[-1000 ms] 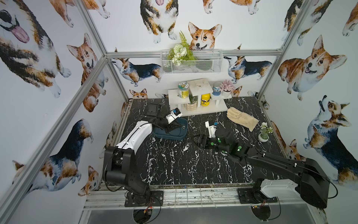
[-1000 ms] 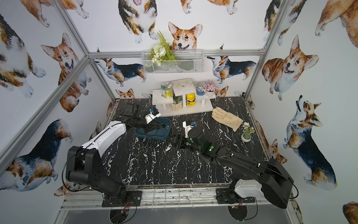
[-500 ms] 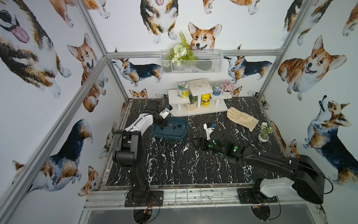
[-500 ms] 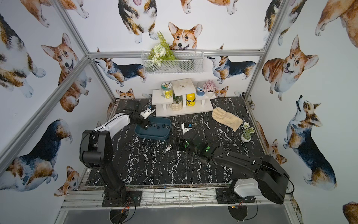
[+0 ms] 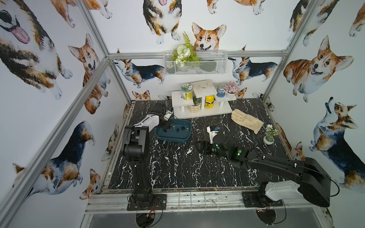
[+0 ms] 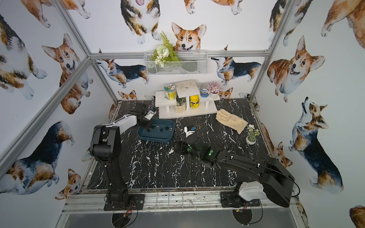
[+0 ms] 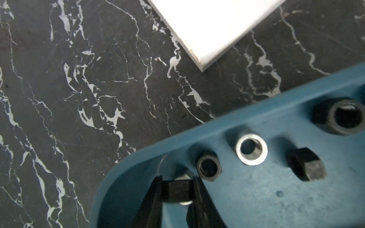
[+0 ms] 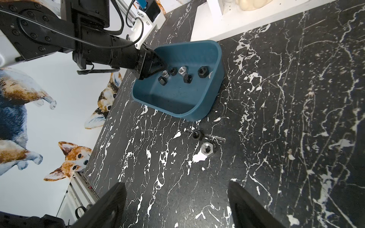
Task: Put the nuts on the desktop into the storage box
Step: Place the nut in the storage box.
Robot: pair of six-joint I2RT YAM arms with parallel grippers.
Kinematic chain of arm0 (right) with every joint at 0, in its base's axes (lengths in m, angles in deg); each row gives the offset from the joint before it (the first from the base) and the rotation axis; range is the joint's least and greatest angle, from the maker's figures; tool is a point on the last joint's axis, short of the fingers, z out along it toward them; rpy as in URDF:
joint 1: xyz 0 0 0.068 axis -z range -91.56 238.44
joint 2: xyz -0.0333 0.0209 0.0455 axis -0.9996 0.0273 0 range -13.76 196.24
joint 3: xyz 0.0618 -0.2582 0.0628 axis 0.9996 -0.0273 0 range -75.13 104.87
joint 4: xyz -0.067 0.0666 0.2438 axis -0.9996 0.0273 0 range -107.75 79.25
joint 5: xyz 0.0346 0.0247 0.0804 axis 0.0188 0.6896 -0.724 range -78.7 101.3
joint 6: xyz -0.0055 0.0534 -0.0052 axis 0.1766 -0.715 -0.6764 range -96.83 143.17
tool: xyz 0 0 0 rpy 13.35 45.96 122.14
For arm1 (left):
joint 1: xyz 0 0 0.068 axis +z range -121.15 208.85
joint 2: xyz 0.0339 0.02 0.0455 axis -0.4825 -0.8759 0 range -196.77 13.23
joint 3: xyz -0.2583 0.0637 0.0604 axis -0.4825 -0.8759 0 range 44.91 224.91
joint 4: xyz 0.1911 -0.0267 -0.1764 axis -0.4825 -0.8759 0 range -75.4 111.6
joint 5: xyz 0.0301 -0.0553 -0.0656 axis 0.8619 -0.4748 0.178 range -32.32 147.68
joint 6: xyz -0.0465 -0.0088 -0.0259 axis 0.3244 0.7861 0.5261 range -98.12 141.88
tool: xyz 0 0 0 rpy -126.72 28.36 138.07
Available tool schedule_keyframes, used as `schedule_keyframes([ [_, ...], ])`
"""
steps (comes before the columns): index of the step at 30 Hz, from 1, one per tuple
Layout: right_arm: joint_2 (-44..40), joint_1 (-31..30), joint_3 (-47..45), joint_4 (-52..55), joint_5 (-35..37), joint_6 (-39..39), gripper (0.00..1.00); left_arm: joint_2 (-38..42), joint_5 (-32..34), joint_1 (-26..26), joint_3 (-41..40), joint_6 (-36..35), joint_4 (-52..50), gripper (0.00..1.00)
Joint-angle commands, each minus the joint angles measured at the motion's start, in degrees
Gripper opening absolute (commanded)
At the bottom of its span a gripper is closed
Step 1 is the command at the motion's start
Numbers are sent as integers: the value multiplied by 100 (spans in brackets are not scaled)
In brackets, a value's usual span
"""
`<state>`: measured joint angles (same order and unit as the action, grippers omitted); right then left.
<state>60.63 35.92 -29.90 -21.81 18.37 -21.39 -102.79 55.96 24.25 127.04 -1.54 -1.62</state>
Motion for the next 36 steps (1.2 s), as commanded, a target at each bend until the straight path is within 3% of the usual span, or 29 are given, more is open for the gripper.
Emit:
schedule_keyframes([
  [1,11,-29,-7,-60,75,76,86,-61,134,1,50,210,131,24],
  [11,105,-38,-30,42,139,70,86,46,40,-6,-5,312,149,42],
  [18,439,-53,72,331,172,142,87,538,-280,-6,-139,303,10,44],
  [27,1764,-492,1084,1433,736,381,86,1874,-1372,14,-806,278,-373,47],
  [36,3202,-594,2145,1920,1259,614,76,3027,-2125,440,-1581,80,-675,50],
])
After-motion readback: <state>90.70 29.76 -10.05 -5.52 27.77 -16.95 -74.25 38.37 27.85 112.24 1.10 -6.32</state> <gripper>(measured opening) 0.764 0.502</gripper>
